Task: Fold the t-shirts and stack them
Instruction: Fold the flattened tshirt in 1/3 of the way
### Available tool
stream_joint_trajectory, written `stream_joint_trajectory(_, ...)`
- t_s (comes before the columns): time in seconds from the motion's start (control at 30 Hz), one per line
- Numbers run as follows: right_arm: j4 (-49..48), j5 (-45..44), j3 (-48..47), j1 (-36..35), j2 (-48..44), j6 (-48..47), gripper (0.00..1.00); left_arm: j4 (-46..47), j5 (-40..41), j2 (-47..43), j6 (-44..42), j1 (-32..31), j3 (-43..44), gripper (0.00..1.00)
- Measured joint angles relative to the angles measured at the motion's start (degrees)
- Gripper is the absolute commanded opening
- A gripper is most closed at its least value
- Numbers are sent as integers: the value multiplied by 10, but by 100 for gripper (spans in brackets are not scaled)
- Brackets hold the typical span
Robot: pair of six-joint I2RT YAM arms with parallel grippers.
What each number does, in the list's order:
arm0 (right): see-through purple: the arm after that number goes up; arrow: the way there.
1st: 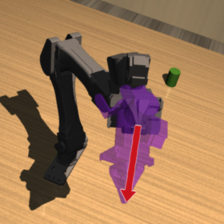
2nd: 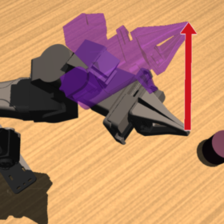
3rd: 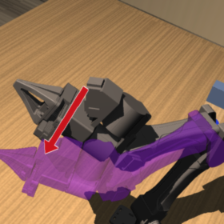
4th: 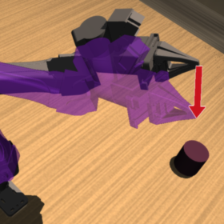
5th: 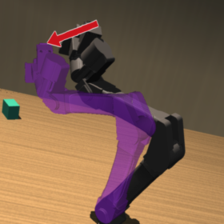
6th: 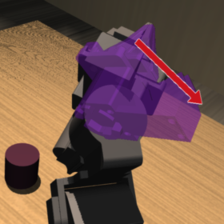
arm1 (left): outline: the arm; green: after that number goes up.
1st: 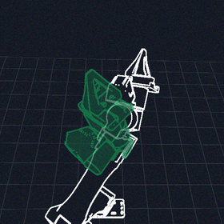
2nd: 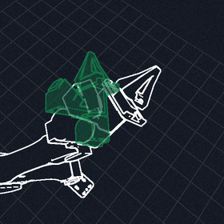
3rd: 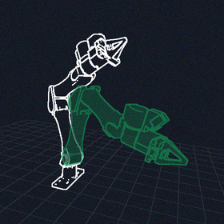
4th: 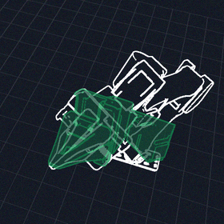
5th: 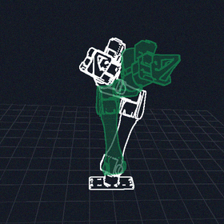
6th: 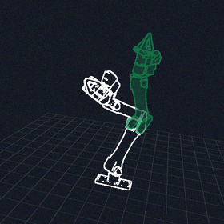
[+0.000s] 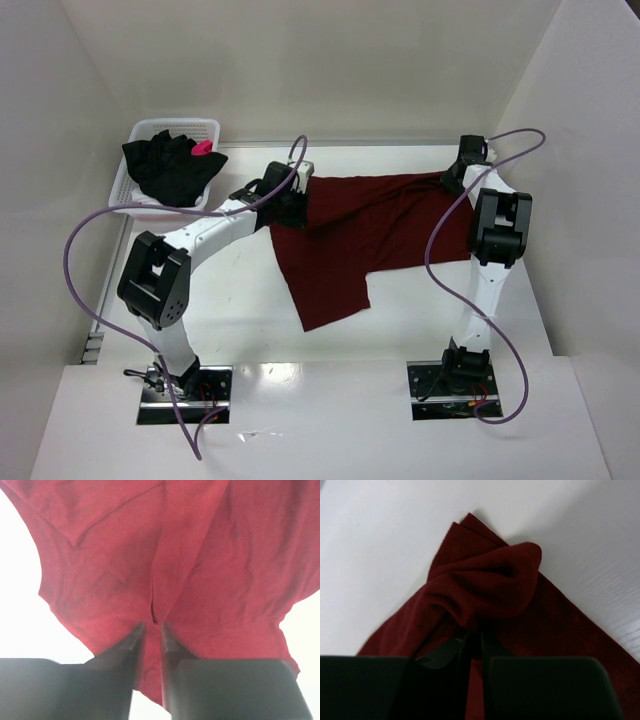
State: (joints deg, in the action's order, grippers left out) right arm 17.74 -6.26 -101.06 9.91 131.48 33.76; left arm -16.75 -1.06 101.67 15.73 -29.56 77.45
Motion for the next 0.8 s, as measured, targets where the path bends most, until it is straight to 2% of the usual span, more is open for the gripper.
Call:
stream_joint_trajectory(0.03,2,0,2,0,0,-2,20,-2,2,2,3,0,0,48)
stream_joint_trajectory(0.07,5,-1,3,0,-1,-3,29,-4,3,4,8,0,0,56)
stream_joint_trajectory(0.13,11,-2,4,0,-4,-6,36,-8,8,6,11,0,0,72)
stream_joint_trajectory(0.17,11,-2,7,0,-7,-7,40,-10,10,6,12,0,0,84)
stream_joint_trajectory(0.27,13,-3,24,2,-21,-10,49,-17,18,7,18,4,12,95)
stream_joint_trajectory(0.3,13,-3,28,2,-24,-12,55,-16,19,8,24,6,20,98)
stream_joint_trajectory(0.37,13,-4,32,4,-29,-14,61,-12,21,15,31,15,40,99)
stream_joint_trajectory(0.53,8,-3,35,5,-37,-21,61,26,39,69,47,40,122,99)
stream_joint_trajectory(0.63,3,-1,38,5,-38,-21,61,59,45,117,64,50,169,94)
stream_joint_trajectory(0.8,-1,1,40,5,-38,-21,57,94,39,173,103,69,177,85)
